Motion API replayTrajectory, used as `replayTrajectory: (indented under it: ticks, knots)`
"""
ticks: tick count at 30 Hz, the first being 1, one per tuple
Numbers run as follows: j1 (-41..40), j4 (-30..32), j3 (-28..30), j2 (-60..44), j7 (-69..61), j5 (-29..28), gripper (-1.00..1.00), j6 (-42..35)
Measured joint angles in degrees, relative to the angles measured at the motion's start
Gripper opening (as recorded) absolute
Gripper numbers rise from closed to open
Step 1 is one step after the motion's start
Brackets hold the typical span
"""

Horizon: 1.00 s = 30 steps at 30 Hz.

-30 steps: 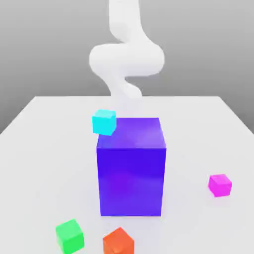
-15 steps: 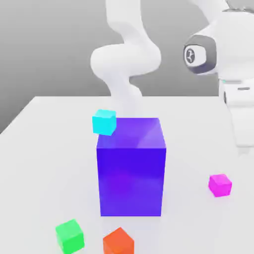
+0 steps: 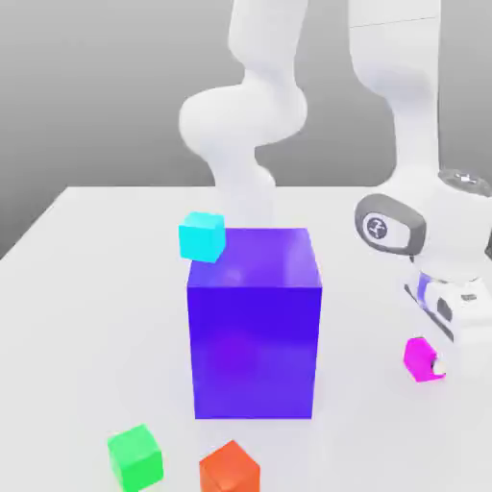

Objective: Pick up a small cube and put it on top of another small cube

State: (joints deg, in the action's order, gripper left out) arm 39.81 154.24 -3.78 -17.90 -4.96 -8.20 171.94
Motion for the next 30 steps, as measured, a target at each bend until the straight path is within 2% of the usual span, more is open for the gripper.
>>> replayTrajectory:
  ticks: [4,9,13,19,21,26,30]
  knots:
    - [-0.41,0.52,-0.66,2.51,-0.8,1.02,-1.0,-1.98]
    - [-2.27,1.28,-3.11,11.71,-4.61,7.02,-1.0,-9.34]
    - [-11.83,-5.09,1.09,13.08,-12.62,14.51,-1.0,-13.5]
    - [-28.65,-14.13,8.25,12.89,-25.77,21.53,-1.0,-19.43]
    - [-33.61,-15.38,10.99,12.28,-29.65,20.78,-1.0,-21.09]
    - [-40.94,-14.3,17.26,8.73,-36.62,13.91,-1.0,-22.43]
    - [-42.8,-14.44,15.72,1.27,-39.87,16.71,-1.0,-16.08]
